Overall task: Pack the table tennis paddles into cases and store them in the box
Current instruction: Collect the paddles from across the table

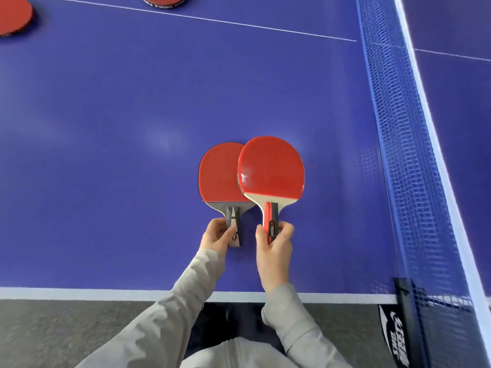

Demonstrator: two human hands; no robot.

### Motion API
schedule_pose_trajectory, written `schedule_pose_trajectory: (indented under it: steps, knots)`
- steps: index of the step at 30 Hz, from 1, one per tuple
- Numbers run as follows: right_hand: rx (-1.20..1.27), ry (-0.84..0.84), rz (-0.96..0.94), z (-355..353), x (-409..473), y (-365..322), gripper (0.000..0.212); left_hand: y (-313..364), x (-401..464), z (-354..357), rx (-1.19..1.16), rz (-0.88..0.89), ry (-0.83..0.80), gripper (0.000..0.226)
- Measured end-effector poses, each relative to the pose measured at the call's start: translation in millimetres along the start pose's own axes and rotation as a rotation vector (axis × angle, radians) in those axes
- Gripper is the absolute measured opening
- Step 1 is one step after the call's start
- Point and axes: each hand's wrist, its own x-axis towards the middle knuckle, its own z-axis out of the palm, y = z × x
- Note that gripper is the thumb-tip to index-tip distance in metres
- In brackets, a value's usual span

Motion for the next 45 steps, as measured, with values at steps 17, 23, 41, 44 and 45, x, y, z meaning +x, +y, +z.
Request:
schedule_pose_trajectory:
  steps: [17, 23, 41, 44, 45]
  knots:
    - [-0.247, 0.055, -0.154, 60, -21, 14, 0.026, 9, 13, -27, -0.117, -0.188, -0.214, 0.02]
    - [-0.293, 0.075, -0.186, 62, -20, 17, 0.03, 10, 13, -26, -0.095, -0.187, -0.215, 0.022]
    - [-0.418, -0.176, -0.289, 30, -31, 34, 0.065, 22, 12, -10, 0.282, -0.122, -0.176, 0.028]
    - [-0.519, -0.191, -0.315, 4, -36, 40, 0.084, 25, 11, -11, 0.325, -0.13, -0.148, 0.031]
    - [-0.579, -0.195, -0.319, -4, -36, 42, 0.087, 25, 11, -12, 0.316, -0.123, -0.146, 0.03]
